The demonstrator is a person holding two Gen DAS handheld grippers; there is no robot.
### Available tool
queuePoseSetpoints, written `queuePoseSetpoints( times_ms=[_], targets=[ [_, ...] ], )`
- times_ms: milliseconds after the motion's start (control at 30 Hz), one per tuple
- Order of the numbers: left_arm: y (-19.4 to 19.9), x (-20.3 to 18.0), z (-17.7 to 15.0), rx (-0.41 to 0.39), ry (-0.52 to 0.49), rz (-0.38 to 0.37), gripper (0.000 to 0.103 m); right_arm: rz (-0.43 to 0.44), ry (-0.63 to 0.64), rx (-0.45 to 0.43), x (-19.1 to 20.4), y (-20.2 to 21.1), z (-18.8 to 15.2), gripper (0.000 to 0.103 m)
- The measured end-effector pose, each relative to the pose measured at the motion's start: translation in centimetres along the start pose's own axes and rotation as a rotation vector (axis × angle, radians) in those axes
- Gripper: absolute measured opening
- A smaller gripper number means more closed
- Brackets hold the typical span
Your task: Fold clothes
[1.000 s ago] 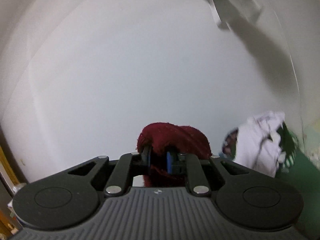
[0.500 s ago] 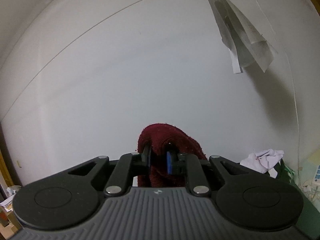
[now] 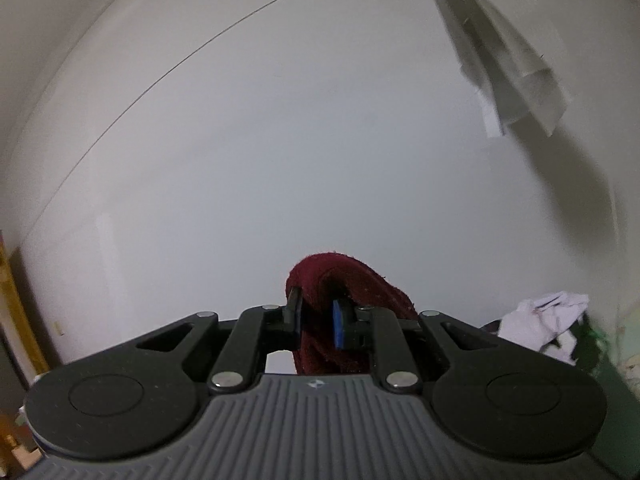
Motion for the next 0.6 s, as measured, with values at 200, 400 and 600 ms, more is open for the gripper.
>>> queuePoseSetpoints(
  times_ms=[200, 400, 600],
  targets=[
    [-5.5, 0.3, -0.6, 0.078, -0.017, 0.017, 0.044, 0.046, -0.009, 0.008, 0.6, 1.8, 0.2, 0.012],
    [-5.1, 0.9, 0.5, 0.061, 0.088, -0.031, 0.009, -0.037, 0.012, -0.024, -1.5, 1.4, 1.2, 0.011],
    [-0.3, 7.7, 5.5, -0.088, 0.201, 0.087, 0.009, -0.106, 0.003, -0.021, -3.7, -2.2, 1.9, 0.01]
  ],
)
Point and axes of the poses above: each gripper's, at about its wrist camera, not at the fingertips, and y roughly against the way its jaws point, x to its left, z to its top, the point moved 7 cm from there along -y, roughly the way its jaws point, and after that the axes turned 1 degree about -y, right-handed, at the moved point
